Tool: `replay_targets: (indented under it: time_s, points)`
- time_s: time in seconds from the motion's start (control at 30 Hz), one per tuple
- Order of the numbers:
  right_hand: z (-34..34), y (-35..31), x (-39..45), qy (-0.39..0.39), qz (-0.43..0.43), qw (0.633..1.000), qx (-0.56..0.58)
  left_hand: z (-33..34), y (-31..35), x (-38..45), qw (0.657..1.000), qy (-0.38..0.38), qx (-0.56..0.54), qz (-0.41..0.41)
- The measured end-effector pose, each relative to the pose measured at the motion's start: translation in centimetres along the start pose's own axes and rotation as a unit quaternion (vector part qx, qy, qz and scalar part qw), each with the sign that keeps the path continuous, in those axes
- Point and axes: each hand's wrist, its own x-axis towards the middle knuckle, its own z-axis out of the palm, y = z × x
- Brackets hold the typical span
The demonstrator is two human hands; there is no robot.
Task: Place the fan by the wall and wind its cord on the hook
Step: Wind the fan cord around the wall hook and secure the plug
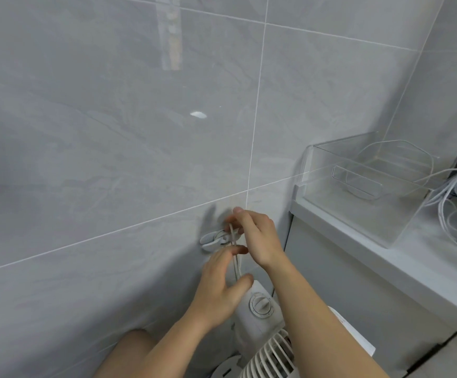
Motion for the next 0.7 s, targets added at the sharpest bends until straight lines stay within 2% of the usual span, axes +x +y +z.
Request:
replay_targets:
  time_s: [0.2, 0.33, 0.43, 0.5, 0.57, 0.7]
  points:
    - [0.0, 0.2, 0.6, -0.002, 0.004, 1.0, 0.007, -1.4, -2.7, 1.1, 0.982, 0.171, 0.071, 0.024]
    - [0.3, 0.3, 1.2, 0.058, -0.018, 0.998, -0.012, -2.3, -4.1, 0.8, 0.974, 0.217, 0.063, 0.0]
    - [0.5, 0.8, 1.5, 0.057, -0.017, 0.995, -0.08, -2.2, -4.5, 0.3, 0.971, 0.222, 0.087, -0.001]
    - [0.4, 0.9, 1.4, 0.028, -0.003, 0.994, -0.107, -2.0, -4.9, -0.3, 0.967, 0.22, 0.127, 0.007]
    - [0.5, 1.0, 1.2, -0.033, 0.043, 0.99, -0.132, -1.9, -5.8, -0.8, 0.963, 0.208, 0.171, 0.004]
    - [0.6, 2.1, 0.5, -0.23, 0.163, 0.929, -0.24, -1.5, -6.9, -1.8, 0.966, 0.168, 0.193, -0.049]
